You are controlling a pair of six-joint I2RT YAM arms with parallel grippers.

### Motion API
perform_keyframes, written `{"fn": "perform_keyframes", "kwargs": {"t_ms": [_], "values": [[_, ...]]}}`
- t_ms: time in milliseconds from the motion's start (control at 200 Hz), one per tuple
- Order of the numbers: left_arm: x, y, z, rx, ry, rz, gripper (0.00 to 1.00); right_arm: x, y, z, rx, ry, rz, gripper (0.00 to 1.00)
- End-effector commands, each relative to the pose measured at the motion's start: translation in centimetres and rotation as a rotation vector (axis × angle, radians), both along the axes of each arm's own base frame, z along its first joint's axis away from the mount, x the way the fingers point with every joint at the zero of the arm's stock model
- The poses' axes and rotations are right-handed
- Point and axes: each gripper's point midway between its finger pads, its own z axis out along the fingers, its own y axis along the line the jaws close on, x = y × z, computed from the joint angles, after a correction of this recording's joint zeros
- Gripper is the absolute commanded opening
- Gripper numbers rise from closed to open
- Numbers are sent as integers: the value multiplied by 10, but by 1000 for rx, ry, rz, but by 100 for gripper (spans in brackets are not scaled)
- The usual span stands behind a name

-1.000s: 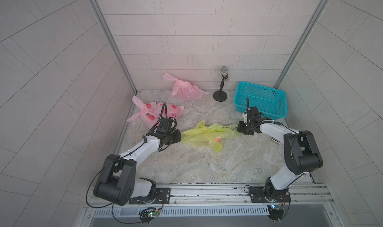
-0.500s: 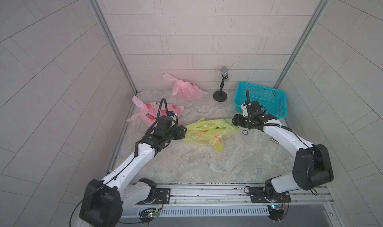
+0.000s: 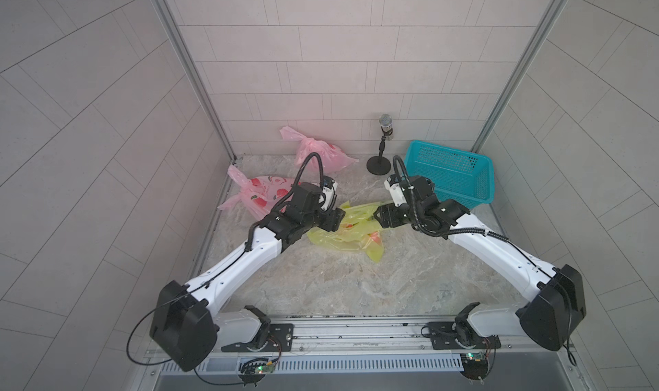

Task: Untie the knot of a plastic bag & take out the apple
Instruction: Untie the plastic bag at the center of the board.

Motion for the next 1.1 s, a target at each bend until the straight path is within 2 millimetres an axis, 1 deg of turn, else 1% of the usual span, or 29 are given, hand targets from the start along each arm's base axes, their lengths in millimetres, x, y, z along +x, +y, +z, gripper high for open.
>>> {"fn": "perform_keyframes", "kwargs": {"t_ms": [0, 105, 255, 420, 555, 595, 635, 675, 725, 765, 821, 891, 1096], "values": [[11, -21, -1, 101, -86, -132, 78, -5, 16, -2, 2, -27, 107, 83], [24, -32, -13, 130, -93, -168, 79, -15, 31, -8, -5, -42, 189, 83], [31, -47, -31, 131, -69, -228, 81, -26, 46, -16, -7, -76, 264, 83], [39, -55, -51, 148, -37, -248, 80, -30, 51, -25, -54, -103, 303, 83], [51, -58, -59, 154, -48, -217, 75, -30, 54, -33, -87, -139, 319, 83], [53, -59, -63, 158, -44, -211, 70, -31, 56, -35, -97, -151, 329, 83], [57, -58, -67, 164, -36, -197, 62, -33, 59, -36, -102, -166, 346, 84], [60, -59, -70, 166, -26, -190, 53, -34, 62, -37, -113, -184, 362, 84], [64, -60, -72, 165, -21, -170, 36, -34, 64, -41, -149, -200, 375, 84], [67, -60, -72, 161, -19, -149, 24, -34, 66, -44, -168, -208, 378, 85], [72, -59, -73, 156, -13, -122, 12, -31, 66, -48, -181, -214, 374, 85], [74, -59, -73, 150, -5, -106, 0, -26, 69, -52, -201, -231, 378, 85], [78, -55, -70, 117, 31, -66, 0, -2, 65, -64, -312, -291, 337, 85]]}}
